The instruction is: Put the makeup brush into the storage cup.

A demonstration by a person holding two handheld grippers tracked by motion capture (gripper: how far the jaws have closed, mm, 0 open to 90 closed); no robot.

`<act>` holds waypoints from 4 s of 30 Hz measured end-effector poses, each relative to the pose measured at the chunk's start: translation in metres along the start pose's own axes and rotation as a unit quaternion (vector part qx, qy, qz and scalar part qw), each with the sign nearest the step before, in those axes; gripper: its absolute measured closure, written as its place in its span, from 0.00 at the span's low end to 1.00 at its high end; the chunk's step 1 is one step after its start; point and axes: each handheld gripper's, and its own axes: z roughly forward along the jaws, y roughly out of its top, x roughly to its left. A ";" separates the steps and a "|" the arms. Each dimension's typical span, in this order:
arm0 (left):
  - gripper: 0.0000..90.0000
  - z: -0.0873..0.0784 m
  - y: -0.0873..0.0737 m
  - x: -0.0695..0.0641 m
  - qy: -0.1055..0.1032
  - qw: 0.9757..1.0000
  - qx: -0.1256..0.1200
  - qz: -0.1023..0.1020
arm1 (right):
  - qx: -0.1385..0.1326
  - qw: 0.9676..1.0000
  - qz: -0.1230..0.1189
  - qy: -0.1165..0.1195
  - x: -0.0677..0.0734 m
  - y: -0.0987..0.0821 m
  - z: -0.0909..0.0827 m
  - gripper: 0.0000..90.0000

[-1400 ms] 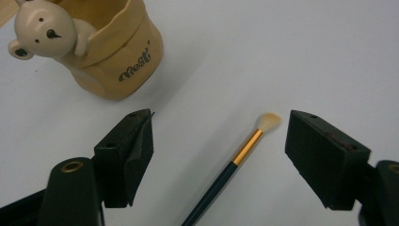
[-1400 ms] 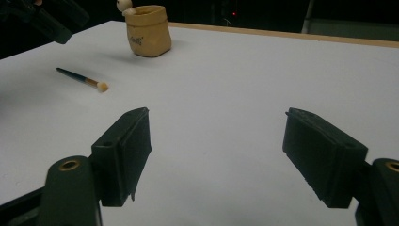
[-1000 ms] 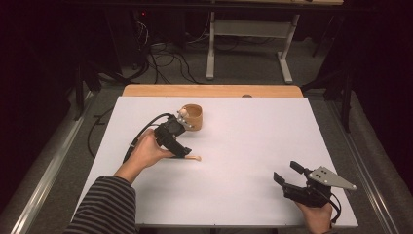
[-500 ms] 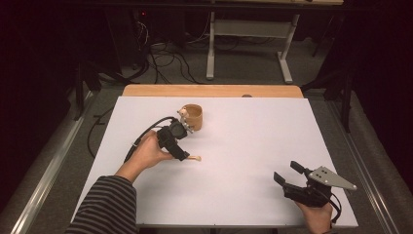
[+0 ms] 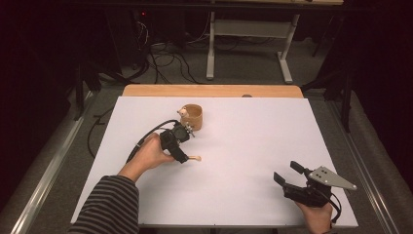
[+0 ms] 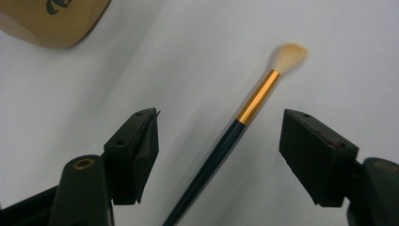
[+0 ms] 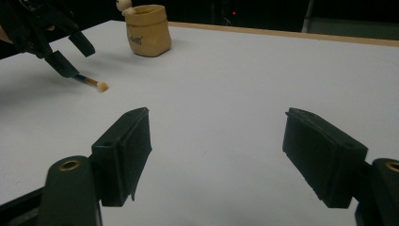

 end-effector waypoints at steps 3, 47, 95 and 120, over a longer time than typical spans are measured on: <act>0.33 0.003 0.000 0.000 0.003 1.000 0.007 0.000 | 0.000 1.000 0.000 0.000 0.000 0.000 0.000 0.29; 0.66 0.015 0.000 0.004 -0.025 0.999 0.034 -0.011 | 0.004 1.000 0.001 0.003 0.000 0.000 0.001 0.29; 0.92 0.014 0.002 0.003 -0.034 0.998 0.046 -0.011 | 0.010 1.000 0.001 0.006 0.000 0.000 0.003 0.30; 0.92 -0.025 -0.008 0.001 -0.017 0.999 -0.043 -0.017 | 0.010 1.000 0.002 0.008 0.001 0.000 0.002 0.30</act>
